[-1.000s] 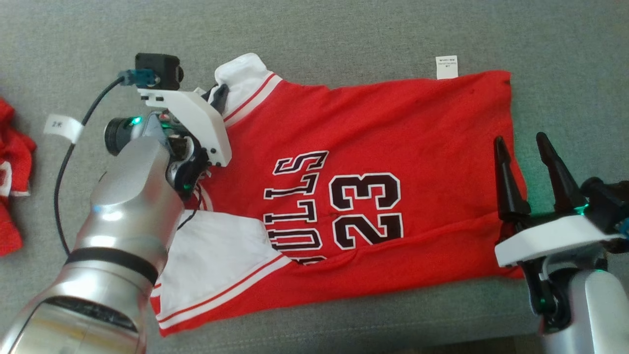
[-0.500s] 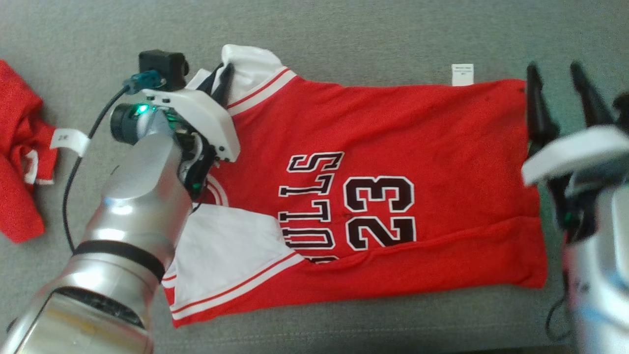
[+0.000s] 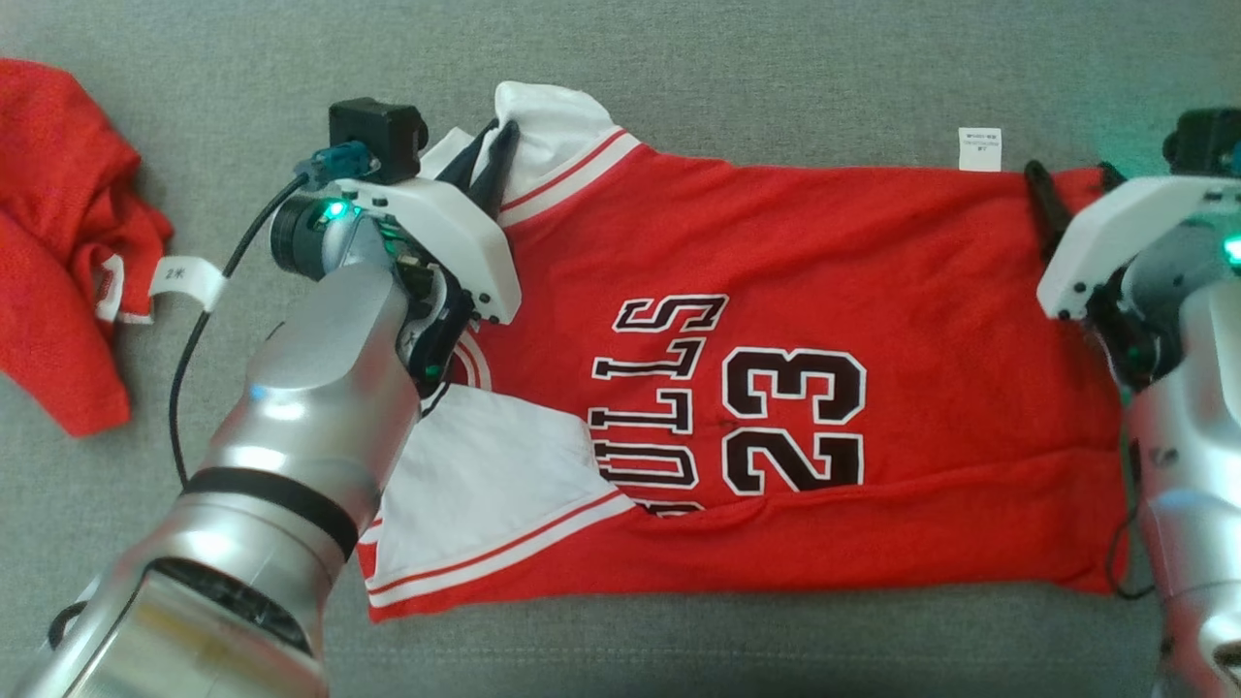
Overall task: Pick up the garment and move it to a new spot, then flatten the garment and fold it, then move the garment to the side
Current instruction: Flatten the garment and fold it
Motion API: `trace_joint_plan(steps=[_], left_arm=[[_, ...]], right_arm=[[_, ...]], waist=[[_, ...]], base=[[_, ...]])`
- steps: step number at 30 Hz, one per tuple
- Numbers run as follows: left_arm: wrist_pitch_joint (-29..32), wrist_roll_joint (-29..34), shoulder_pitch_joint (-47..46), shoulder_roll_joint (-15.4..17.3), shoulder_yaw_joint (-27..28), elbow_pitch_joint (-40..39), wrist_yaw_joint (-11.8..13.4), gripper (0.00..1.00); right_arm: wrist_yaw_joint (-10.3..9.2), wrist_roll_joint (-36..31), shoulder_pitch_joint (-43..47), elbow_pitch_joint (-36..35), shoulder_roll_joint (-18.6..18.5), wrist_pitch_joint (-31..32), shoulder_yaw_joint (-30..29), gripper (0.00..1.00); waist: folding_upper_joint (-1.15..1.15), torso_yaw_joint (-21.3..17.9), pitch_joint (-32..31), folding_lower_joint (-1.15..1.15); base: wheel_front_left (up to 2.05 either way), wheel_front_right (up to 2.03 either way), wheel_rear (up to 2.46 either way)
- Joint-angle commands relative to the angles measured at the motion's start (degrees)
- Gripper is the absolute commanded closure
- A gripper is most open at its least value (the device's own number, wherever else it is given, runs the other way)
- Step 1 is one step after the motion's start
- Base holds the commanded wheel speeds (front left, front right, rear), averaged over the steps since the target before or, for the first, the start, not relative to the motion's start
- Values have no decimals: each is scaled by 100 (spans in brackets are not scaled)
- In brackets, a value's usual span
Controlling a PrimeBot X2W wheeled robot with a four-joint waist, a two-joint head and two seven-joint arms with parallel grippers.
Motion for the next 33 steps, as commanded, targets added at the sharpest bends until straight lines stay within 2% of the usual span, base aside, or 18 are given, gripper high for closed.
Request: trace_joint_plan(steps=[1, 2, 6, 10, 14, 18, 25, 33], left_arm=[[-65, -50, -273, 136, 91, -142, 7, 100], [-79, -81, -283, 136, 72, -131, 7, 100], [-139, -153, -368, 193, 80, -101, 7, 100], [-171, -149, -455, 286, 186, -174, 7, 100], [-175, 13, -459, 444, 489, -649, 79, 100], [-176, 266, -270, 588, 734, -1158, 129, 100], [-177, 622, 419, 746, 932, -1940, 119, 100], [-177, 1068, 1833, 1020, 991, -3570, 311, 100]], right_arm=[[-5, 28, -89, -60, -2, 80, 126, 63], [-5, 48, -104, -44, 0, 88, 140, 100], [-5, 176, -162, -108, 17, -108, 89, 100], [-5, 315, -222, -411, 39, -642, 49, 100], [-5, 448, -194, -702, 17, -1042, 40, 100], [-5, 570, -46, -890, 25, -1175, 77, 100], [-5, 939, 464, -1189, 32, -1224, 232, 100], [-5, 1194, 1343, -1889, -84, -1309, 450, 100]], waist=[[0, 0, -7, 0], [0, 1, -11, 0], [0, -7, -30, 0], [0, -21, -57, 0], [0, -17, -83, 0], [0, -23, -137, 0], [0, -38, -275, 0], [0, -52, -431, 0]], base=[[0, 0, 0], [0, 0, 0], [0, 0, 0], [0, 0, 0], [0, 0, 0], [0, 0, 0], [0, 0, 0], [0, 0, 0]])
